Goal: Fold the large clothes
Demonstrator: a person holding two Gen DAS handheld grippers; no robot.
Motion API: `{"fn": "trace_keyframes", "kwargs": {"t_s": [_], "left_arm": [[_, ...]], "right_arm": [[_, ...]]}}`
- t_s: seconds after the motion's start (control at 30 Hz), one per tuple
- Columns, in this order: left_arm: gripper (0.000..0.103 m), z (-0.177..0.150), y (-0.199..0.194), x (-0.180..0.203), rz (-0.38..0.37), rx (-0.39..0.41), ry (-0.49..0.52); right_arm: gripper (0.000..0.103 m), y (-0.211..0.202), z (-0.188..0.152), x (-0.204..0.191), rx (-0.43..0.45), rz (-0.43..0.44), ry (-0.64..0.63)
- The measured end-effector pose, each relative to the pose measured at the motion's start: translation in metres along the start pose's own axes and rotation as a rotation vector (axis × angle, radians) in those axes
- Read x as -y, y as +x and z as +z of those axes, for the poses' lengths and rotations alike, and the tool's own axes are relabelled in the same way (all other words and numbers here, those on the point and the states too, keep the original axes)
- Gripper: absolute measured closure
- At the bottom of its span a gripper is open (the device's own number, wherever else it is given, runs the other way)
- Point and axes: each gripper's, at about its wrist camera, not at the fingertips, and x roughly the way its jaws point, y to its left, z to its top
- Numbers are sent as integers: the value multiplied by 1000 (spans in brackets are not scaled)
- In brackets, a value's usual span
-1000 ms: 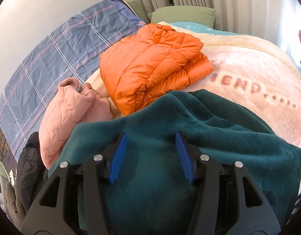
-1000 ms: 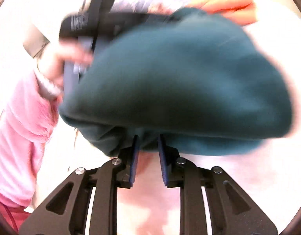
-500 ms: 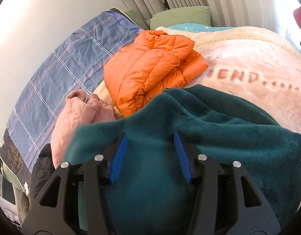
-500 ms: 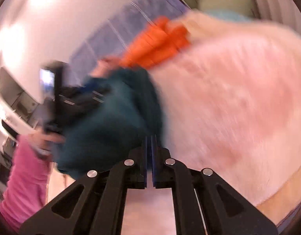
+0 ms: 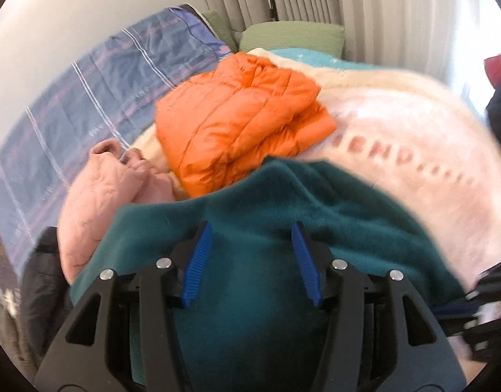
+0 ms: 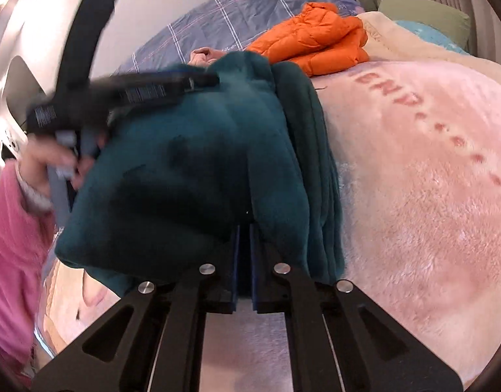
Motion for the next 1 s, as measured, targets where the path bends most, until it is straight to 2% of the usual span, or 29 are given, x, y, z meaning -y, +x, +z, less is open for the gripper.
{"fn": "trace_keyframes", "kwargs": {"t_s": [0.07, 0.17, 0.2, 0.23, 0.27, 0.3, 0.43, 0.53, 0.57, 0.6, 0.67, 0.73, 0.8, 0.83, 0.87, 0.93, 1.0], "left_arm": [[52, 19, -10, 0, -8, 39, -8], [51, 44, -11, 14, -41, 60, 67], [50, 47, -1, 20, -30, 33, 97], [46, 45, 22, 27, -1, -53, 138], [43, 34, 60, 37, 61, -198, 200], [38, 25, 78, 46, 115, -216, 249], [36, 28, 77, 54, 169, -197, 264], [36, 25, 58, 46, 142, -126, 220], [36, 24, 44, 41, 135, -92, 193], [36, 25, 29, 36, 118, -60, 166], [37, 25, -4, 19, 76, 12, 125], [45, 21, -32, -4, 71, 66, 89], [69, 13, -51, -45, 58, 78, -11], [75, 7, -50, -64, 56, 62, -61], [82, 1, -43, -78, 53, 35, -99], [83, -30, -2, -94, 30, -94, -153], [94, -52, 21, -94, 43, -116, -201]], "right_arm": [[99, 3, 4, -3, -13, 10, 28], [99, 4, 6, -8, -14, -7, 13], [99, 4, 6, -8, -13, -9, 9], [99, 6, 10, -12, -12, -8, 6], [99, 7, 10, -11, -11, -1, 8], [99, 11, 12, -7, -12, -8, 13], [100, 10, 9, -8, -16, -18, 21], [100, 11, 9, -13, -17, -33, 0], [100, 10, 7, -18, -14, -44, -14], [100, 23, 20, -14, -12, -56, -26], [100, 24, 18, -20, -7, -101, -59], [100, 23, 18, -25, -7, -101, -61], [100, 24, 19, -25, -11, -96, -51], [100, 24, 19, -25, -11, -94, -50], [99, 25, 18, -26, -11, -95, -54], [98, 26, 22, -25, -14, -92, -71], [97, 15, 30, -32, -10, -62, -99]]}}
